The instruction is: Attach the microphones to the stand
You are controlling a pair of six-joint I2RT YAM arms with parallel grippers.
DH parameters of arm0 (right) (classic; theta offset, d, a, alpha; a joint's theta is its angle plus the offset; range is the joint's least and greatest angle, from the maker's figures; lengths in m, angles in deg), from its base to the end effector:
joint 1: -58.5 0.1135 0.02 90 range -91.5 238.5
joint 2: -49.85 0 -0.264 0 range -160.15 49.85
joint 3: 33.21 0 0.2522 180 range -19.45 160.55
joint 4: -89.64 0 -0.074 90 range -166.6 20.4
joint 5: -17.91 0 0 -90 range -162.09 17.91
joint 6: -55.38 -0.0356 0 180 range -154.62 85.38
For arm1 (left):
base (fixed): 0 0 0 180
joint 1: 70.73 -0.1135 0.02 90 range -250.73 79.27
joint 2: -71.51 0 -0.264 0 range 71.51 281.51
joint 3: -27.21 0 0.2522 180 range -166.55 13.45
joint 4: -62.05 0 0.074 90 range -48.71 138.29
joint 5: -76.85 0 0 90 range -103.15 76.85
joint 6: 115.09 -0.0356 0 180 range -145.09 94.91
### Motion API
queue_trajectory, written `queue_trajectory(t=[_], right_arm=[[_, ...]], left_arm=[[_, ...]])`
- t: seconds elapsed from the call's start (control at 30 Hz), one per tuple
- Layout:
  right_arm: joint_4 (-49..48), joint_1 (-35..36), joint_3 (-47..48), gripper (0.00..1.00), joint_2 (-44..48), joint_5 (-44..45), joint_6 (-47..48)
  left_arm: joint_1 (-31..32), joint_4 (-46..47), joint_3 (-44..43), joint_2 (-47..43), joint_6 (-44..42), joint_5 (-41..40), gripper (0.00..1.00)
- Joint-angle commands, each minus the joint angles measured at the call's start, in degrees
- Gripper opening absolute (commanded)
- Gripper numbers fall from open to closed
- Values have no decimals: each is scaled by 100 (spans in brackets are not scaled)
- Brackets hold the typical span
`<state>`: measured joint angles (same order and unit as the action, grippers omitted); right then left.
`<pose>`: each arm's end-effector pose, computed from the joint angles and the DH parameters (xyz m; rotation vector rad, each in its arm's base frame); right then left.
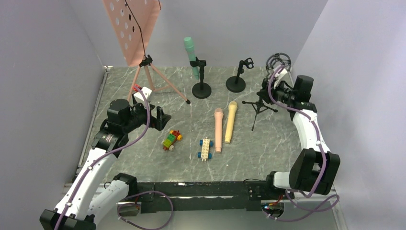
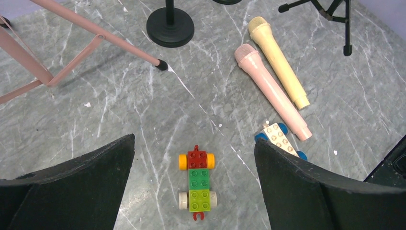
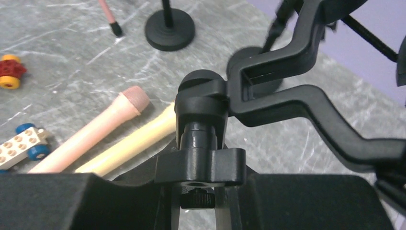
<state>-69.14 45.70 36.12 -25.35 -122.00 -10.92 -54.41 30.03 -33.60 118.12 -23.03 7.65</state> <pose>0.2886 -0.0376 0.2988 -0.6892 1.7640 0.4560 0.1743 -0.0642 0.3344 0.4835 1.8366 -0.5602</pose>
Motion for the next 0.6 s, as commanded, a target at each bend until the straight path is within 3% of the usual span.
queue_trajectory(t=[0.0, 0.3, 0.57], right_arm=[[1148, 483, 1137, 18, -155, -623, 1027], [2940, 2182, 2849, 20, -1060, -1083, 2282], [3397, 3402, 3793, 22, -2045, -1421, 2841]], left_arm=[[-23, 239, 31, -123, -126, -5, 99], [-32, 375, 244, -674, -387, -805, 99], [-32, 682, 568, -1234, -448, -1307, 99]])
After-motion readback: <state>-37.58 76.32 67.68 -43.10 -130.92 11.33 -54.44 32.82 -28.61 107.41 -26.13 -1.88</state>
